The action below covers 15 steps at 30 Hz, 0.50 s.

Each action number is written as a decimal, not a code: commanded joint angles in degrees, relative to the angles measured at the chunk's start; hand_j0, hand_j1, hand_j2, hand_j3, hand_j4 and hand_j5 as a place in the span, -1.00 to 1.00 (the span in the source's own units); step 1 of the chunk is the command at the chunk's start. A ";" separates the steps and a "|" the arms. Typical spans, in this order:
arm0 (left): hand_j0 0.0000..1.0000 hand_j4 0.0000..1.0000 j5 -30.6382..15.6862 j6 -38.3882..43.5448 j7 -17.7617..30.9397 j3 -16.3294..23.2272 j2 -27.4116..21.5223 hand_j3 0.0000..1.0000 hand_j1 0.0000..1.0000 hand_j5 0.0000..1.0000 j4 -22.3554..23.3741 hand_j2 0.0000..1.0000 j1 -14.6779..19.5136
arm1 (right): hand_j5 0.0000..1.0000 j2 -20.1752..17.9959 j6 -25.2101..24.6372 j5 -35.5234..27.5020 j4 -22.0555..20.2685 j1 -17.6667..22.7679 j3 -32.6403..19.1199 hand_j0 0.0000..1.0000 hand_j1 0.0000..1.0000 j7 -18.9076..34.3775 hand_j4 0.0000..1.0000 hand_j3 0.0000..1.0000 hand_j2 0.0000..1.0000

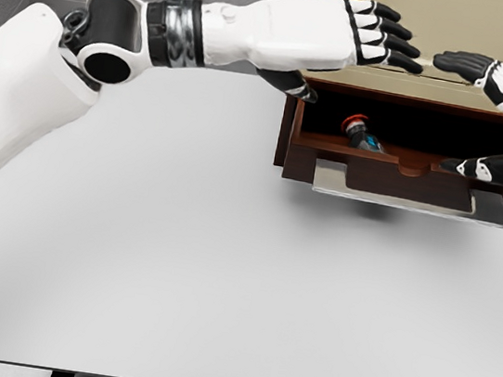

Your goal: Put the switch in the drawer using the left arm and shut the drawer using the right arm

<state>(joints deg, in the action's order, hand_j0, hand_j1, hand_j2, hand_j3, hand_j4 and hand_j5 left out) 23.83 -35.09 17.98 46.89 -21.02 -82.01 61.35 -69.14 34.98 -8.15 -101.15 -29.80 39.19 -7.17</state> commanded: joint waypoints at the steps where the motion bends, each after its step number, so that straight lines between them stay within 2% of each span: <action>1: 1.00 1.00 -0.37 0.09 -0.05 -0.05 -1.82 1.00 1.00 1.00 -2.88 1.00 -0.09 | 1.00 1.63 0.02 -0.46 -0.01 0.35 -0.51 1.00 1.00 -0.21 1.00 1.00 1.00; 3: 1.00 1.00 -0.37 0.09 -0.05 -0.13 -4.02 1.00 1.00 1.00 -5.79 1.00 -0.61 | 1.00 3.31 0.02 -0.46 -0.01 0.79 -1.13 1.00 1.00 0.06 1.00 1.00 1.00; 5: 1.00 1.00 -0.45 0.09 -0.05 -0.31 -7.01 1.00 1.00 1.00 -8.95 1.00 -1.84 | 1.00 2.87 0.02 -0.55 -0.01 1.49 -3.50 1.00 1.00 -0.03 1.00 1.00 1.00; 7: 1.00 1.00 -0.46 0.09 -0.05 -1.97 -10.79 1.00 1.00 1.00 -11.76 1.00 -4.21 | 1.00 2.00 0.02 -0.55 -0.01 3.42 -7.97 1.00 1.00 -0.21 1.00 1.00 1.00; 10: 1.00 1.00 -5.29 0.09 -0.22 -3.03 -16.59 1.00 1.00 1.00 -11.68 1.00 -6.68 | 1.00 2.25 0.02 -0.55 -0.10 4.92 -10.44 1.00 1.00 0.23 1.00 1.00 1.00; 13: 1.00 1.00 -5.73 0.09 -0.22 -7.16 -19.93 1.00 1.00 1.00 -11.06 1.00 -10.46 | 1.00 3.05 0.02 -0.55 -0.01 5.27 -12.55 1.00 1.00 0.41 1.00 1.00 1.00; 15: 1.00 1.00 -5.82 0.09 -0.22 -7.34 -21.95 1.00 1.00 1.00 -10.63 1.00 -10.99 | 1.00 2.96 0.02 -0.55 -0.10 6.15 -12.73 1.00 1.00 0.41 1.00 1.00 1.00</action>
<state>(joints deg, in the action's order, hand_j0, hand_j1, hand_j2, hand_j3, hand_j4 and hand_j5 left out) 18.94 -35.10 17.80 40.85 -40.45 -92.80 50.27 -66.26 34.98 -8.38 -101.21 -23.64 27.55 -6.79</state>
